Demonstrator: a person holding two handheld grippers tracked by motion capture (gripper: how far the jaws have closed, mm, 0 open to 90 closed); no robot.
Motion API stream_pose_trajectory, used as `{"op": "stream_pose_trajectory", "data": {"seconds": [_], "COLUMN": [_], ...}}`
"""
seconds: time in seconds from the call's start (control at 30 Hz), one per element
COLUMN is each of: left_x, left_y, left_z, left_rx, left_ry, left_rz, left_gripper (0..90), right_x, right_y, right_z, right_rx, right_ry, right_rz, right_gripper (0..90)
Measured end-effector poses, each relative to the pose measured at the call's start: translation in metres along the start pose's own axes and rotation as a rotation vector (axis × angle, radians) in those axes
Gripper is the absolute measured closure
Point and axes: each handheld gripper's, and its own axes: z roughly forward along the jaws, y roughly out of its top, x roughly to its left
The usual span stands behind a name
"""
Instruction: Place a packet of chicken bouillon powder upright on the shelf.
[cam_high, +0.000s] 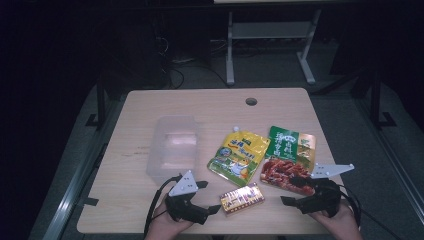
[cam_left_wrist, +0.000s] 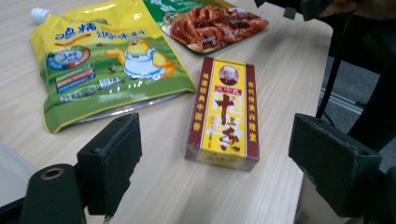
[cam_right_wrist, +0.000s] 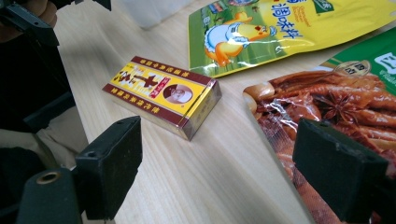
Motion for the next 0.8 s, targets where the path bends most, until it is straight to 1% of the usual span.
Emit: {"op": "stream_pose_trajectory", "data": {"seconds": [0.03,0.07,0.13,0.2,0.27,0.3,0.33,0.37,0.4,0.43,0.47,0.53,0.6,0.63,0.73,0.8], "left_x": [0.001,0.002,0.004,0.005,0.007,0.008,0.009,0.01,0.011,0.013,0.014,0.017,0.02,0.021,0.027,0.031], "left_y": [0.002,0.004,0.008,0.012,0.017,0.02,0.023,0.024,0.028,0.03,0.033,0.038,0.045,0.047,0.053,0.057], "left_z": [0.001,0.002,0.005,0.007,0.01,0.011,0.013,0.015,0.018,0.02,0.023,0.028,0.034,0.037,0.047,0.053], "left_rx": [0.002,0.003,0.014,0.018,0.017,0.017,0.016,0.018,0.022,0.023,0.022,0.024,0.031,0.037,0.051,0.069], "left_ry": [0.005,0.003,0.0,0.005,0.009,0.006,0.011,0.013,0.008,0.002,-0.005,0.0,0.005,0.011,0.007,0.005], "left_rz": [0.006,0.008,0.001,0.008,0.01,0.009,0.015,0.012,0.008,0.005,-0.007,-0.004,-0.011,-0.008,-0.024,-0.029], "left_gripper": [17.6,20.5,21.0,22.6,23.8,25.2,27.5,27.5,30.6,30.6,34.0,35.2,40.3,45.3,55.1,60.6], "right_x": [0.0,-0.002,-0.002,-0.002,-0.002,-0.001,-0.002,-0.002,-0.002,-0.002,-0.003,-0.004,-0.007,-0.01,-0.017,-0.024], "right_y": [0.001,0.003,0.004,0.007,0.01,0.012,0.016,0.016,0.021,0.021,0.028,0.03,0.039,0.046,0.06,0.071], "right_z": [0.0,0.0,0.001,0.001,0.0,0.0,0.001,0.001,0.002,0.002,0.003,0.003,0.004,0.006,0.011,0.016], "right_rx": [0.0,0.0,-0.005,-0.006,-0.012,-0.015,-0.012,-0.012,-0.013,-0.013,-0.013,-0.015,-0.019,-0.022,-0.024,-0.026], "right_ry": [0.003,0.01,0.011,0.0,0.006,-0.001,-0.002,-0.002,-0.009,-0.009,-0.013,-0.016,-0.019,-0.023,-0.031,-0.024], "right_rz": [0.01,0.015,0.015,0.024,0.027,0.02,0.021,0.021,0.016,0.016,0.009,0.006,0.009,0.013,0.017,0.03], "right_gripper": [14.8,14.8,14.8,14.9,15.6,15.7,15.7,15.7,15.8,15.8,15.8,15.8,15.8,15.8,16.8,17.8]}}
